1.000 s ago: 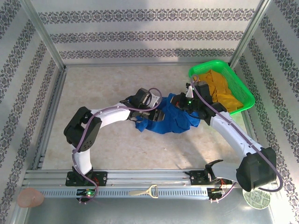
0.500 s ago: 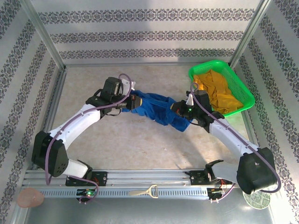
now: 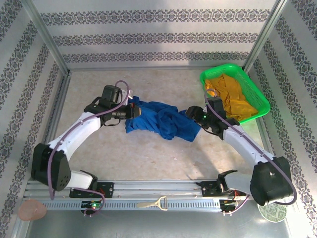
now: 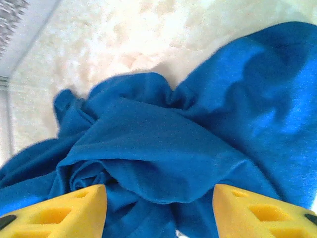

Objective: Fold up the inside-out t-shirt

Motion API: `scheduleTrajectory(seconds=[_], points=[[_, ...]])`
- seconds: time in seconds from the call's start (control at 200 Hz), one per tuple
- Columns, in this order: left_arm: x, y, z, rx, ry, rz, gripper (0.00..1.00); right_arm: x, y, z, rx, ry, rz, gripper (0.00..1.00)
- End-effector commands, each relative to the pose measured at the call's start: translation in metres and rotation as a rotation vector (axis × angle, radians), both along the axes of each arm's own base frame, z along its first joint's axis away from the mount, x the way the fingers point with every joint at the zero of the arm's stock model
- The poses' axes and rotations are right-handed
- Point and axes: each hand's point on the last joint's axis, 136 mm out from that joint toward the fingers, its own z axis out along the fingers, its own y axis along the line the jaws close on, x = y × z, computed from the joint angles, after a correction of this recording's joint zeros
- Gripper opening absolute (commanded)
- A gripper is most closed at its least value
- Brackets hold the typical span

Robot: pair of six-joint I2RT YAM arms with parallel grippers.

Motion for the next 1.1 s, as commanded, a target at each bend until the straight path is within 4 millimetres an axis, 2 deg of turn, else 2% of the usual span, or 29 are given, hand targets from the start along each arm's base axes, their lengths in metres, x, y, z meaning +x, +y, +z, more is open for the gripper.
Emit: scheduleTrajectory(seconds=[0.0, 0.15, 0.265, 0.4, 0.53, 0.565, 0.625, 0.684, 0.754, 0.859, 0.939, 1.024, 1.094], points=[[0.007, 0.002, -0.014, -0.008, 0.079, 0.05, 0.0, -0.001, 0.01, 0.01, -0.135, -0.026, 0.05, 0.65], [0.007, 0.002, -0.008, -0.024, 0.071, 0.066, 0.0, -0.009, 0.057, 0.014, -0.246, -0.065, 0.206, 0.73], [0.006, 0.004, -0.006, -0.018, 0.074, 0.068, 0.0, -0.014, 0.088, 0.008, -0.351, -0.074, 0.321, 0.76], [0.006, 0.006, -0.001, -0.019, 0.073, 0.078, 0.0, -0.023, 0.121, -0.012, -0.435, -0.053, 0.443, 0.78], [0.007, 0.012, 0.003, -0.015, 0.075, 0.096, 0.0, -0.03, 0.14, -0.046, -0.47, 0.011, 0.506, 0.77], [0.007, 0.014, 0.004, -0.017, 0.078, 0.103, 0.0, -0.031, 0.14, -0.053, -0.482, 0.026, 0.51, 0.74], [0.006, 0.018, 0.006, -0.014, 0.086, 0.113, 0.0, -0.031, 0.132, -0.062, -0.509, 0.056, 0.489, 0.64], [0.001, 0.025, 0.008, -0.007, 0.101, 0.128, 0.0, -0.03, 0.118, -0.057, -0.505, 0.056, 0.442, 0.39], [-0.005, 0.036, 0.011, 0.005, 0.112, 0.155, 0.0, -0.03, 0.102, -0.041, -0.457, 0.036, 0.382, 0.23], [-0.019, 0.05, 0.014, 0.014, 0.144, 0.194, 0.0, -0.032, 0.08, -0.016, -0.335, 0.007, 0.315, 0.18], [-0.03, 0.057, 0.017, 0.019, 0.157, 0.212, 0.0, -0.034, 0.062, 0.0, -0.242, -0.011, 0.257, 0.1], [-0.038, 0.059, 0.018, 0.018, 0.169, 0.221, 0.0, -0.034, 0.045, 0.007, -0.166, -0.012, 0.198, 0.0], [-0.04, 0.061, 0.015, 0.026, 0.173, 0.227, 0.0, -0.031, 0.036, 0.005, -0.136, -0.006, 0.164, 0.0]])
